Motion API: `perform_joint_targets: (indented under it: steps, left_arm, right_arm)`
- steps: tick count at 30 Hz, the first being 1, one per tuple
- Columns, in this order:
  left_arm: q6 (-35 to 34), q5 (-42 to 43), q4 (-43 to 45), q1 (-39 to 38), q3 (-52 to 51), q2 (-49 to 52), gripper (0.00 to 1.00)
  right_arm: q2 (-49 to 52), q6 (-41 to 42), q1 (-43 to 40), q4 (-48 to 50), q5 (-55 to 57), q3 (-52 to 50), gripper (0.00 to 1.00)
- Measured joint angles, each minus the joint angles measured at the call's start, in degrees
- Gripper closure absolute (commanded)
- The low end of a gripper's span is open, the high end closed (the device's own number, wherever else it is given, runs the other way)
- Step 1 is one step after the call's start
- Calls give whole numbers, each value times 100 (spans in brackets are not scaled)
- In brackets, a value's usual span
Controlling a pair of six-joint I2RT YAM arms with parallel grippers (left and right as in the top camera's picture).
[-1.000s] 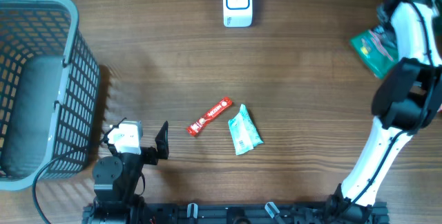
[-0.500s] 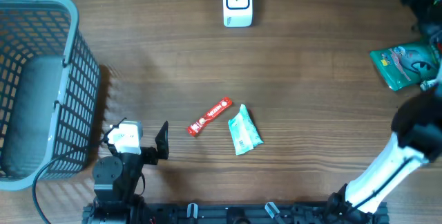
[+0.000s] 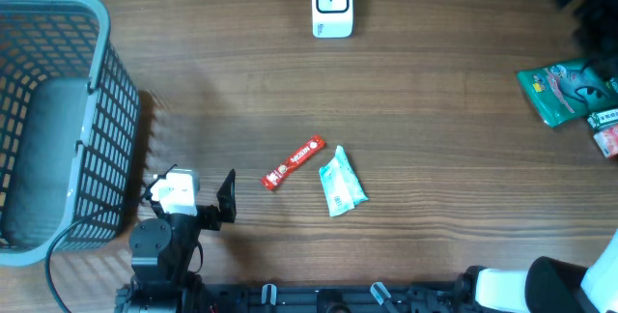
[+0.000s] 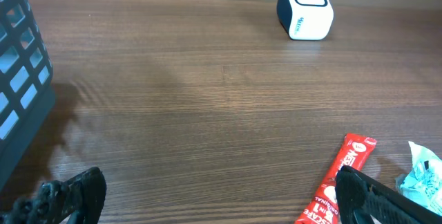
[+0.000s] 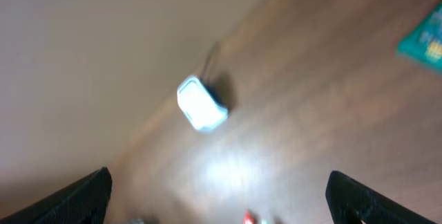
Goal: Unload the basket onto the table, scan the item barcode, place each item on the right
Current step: 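Carry the glove pack to the table's right edge and release it, then lower the right gripper onto the mint-green wipes pack and grasp it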
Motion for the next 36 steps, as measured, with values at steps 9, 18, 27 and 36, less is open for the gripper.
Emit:
perform_joint_targets:
  steps: [9,18,27,36]
  left_arm:
    - [0,0,0,0,0,0,0]
    - [2,0,0,0,0,0,0]
    - [0,0,2,0,0,0,0]
    - [2,-2,2,0,0,0,0]
  right_arm:
    - [15,103,2197,387,944,-1423,3]
    - [50,778,3456,2507,1738,-4439,0]
    - [50,855,3547,2911,1945,-5285,0]
    - [289,-837,3547,3934,310,-5965,0]
